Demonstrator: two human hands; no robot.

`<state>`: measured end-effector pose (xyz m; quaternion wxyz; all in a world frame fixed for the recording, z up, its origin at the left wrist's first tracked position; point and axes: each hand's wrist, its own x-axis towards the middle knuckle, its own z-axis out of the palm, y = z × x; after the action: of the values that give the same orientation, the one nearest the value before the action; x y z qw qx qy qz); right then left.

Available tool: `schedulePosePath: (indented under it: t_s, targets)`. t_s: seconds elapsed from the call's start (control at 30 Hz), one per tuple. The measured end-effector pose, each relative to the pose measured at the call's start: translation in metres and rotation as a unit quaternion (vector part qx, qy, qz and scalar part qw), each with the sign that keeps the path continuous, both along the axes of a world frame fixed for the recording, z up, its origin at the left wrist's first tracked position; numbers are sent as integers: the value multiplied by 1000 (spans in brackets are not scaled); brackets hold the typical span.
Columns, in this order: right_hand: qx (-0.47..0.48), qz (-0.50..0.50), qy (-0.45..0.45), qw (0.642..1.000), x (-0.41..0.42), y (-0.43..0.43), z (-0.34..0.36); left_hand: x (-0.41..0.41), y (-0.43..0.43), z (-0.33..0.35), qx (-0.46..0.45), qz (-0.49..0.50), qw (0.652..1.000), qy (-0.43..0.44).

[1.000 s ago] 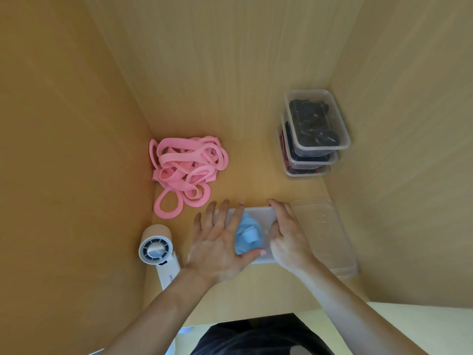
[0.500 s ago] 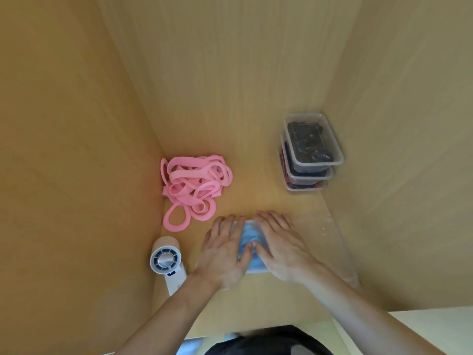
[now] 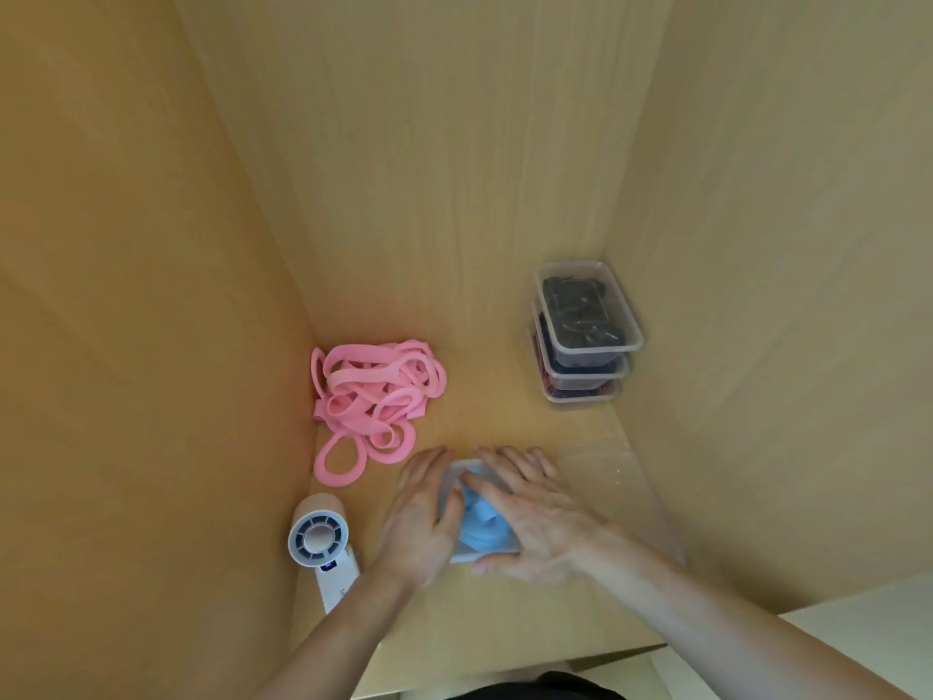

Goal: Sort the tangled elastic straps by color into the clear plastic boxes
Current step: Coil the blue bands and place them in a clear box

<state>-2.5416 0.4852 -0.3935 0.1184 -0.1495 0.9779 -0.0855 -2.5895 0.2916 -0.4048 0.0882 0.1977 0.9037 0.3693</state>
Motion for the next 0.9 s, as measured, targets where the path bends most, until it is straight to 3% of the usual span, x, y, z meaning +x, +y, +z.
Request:
schedulePosePath:
  t_s: [0.1, 0.2, 0.3, 0.7, 0.9]
  targets:
    - [20, 6, 3, 1000, -3, -1, 4, 1, -2, 4, 63, 23, 996, -59]
    - [-27, -12, 1, 1000, -4, -1, 11, 2, -7, 11, 167, 82, 970, -154]
    - [-88, -25, -10, 996, -2, -2, 16, 1, -15, 16, 212, 105, 953, -189]
    - [-245, -108, -18, 963, -11, 11, 44, -4, -24, 41, 292, 68, 933, -199]
    - [-365, -181, -68, 911, -15, 22, 61, -13, -15, 59, 276, -9, 942, -193]
